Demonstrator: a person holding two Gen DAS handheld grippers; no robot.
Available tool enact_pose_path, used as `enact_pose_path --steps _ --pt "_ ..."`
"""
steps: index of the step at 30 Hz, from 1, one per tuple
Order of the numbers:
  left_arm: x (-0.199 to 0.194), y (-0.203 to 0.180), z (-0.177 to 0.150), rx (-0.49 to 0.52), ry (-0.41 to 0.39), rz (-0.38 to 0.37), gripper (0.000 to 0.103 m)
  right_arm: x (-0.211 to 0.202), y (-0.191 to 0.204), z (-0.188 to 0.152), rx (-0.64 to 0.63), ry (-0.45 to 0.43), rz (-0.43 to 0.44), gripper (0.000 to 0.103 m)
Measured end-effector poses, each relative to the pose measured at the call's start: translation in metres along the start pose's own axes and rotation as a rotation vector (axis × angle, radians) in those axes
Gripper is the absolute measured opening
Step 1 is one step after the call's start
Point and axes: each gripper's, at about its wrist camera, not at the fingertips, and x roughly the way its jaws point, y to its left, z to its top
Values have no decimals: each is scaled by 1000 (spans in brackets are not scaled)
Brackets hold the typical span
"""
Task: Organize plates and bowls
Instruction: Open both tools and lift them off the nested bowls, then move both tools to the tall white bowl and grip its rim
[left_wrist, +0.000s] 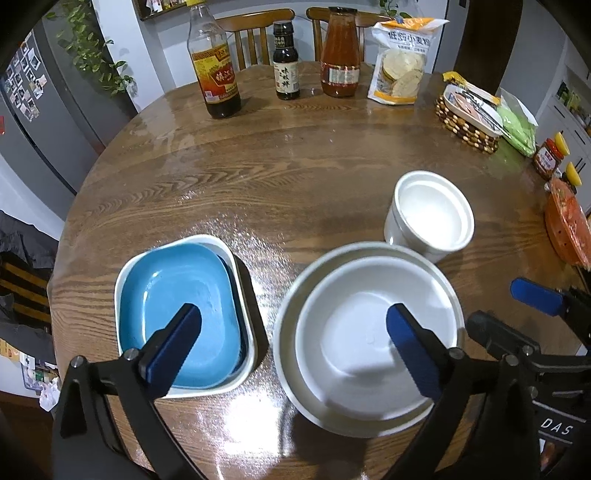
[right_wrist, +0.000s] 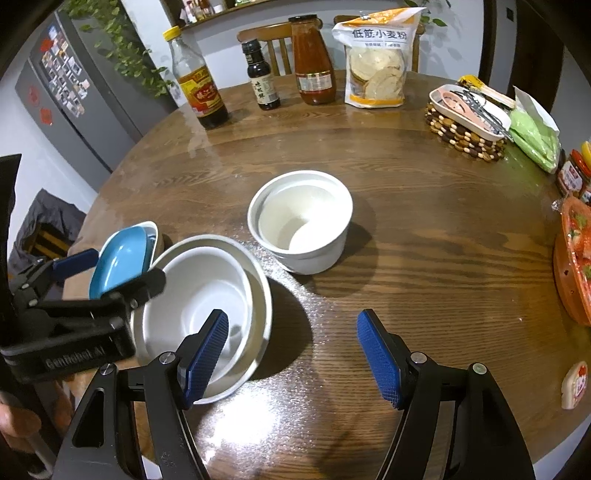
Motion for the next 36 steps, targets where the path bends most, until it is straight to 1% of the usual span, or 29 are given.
enact_pose_path --steps 5,7,12,15,19,22,26,27,28,32,34,36 --pt "1 2 12 -6 -3 2 102 0 -21 6 70 0 20 73" --pt "3 1 19 -2 0 -5 102 0 -31 11 106 -6 29 73" --pt "5 -9 38 17 -24 -33 102 4 -54 26 198 -19 54 73" --pt "14 -21 52 43 -31 -22 102 9 -63 35 235 -26 65 73" --pt "31 -34 65 77 -16 -13 102 20 -71 46 277 -25 75 73" --pt "45 -43 71 104 5 -4 102 31 -72 52 283 -11 75 73" --pt "56 -55 73 148 25 -18 101 41 -69 58 281 -4 71 73" --pt "58 -58 74 157 26 -6 96 42 -70 59 283 -3 70 73" --pt "60 -60 74 164 29 0 95 44 -70 60 285 -2 71 73" --pt "67 -62 76 186 45 -22 94 48 -69 63 272 5 59 73" --pt "70 -67 76 213 44 -12 91 50 -65 63 257 8 54 73" --pt "72 -71 76 231 49 -18 88 51 -63 65 243 8 46 73"
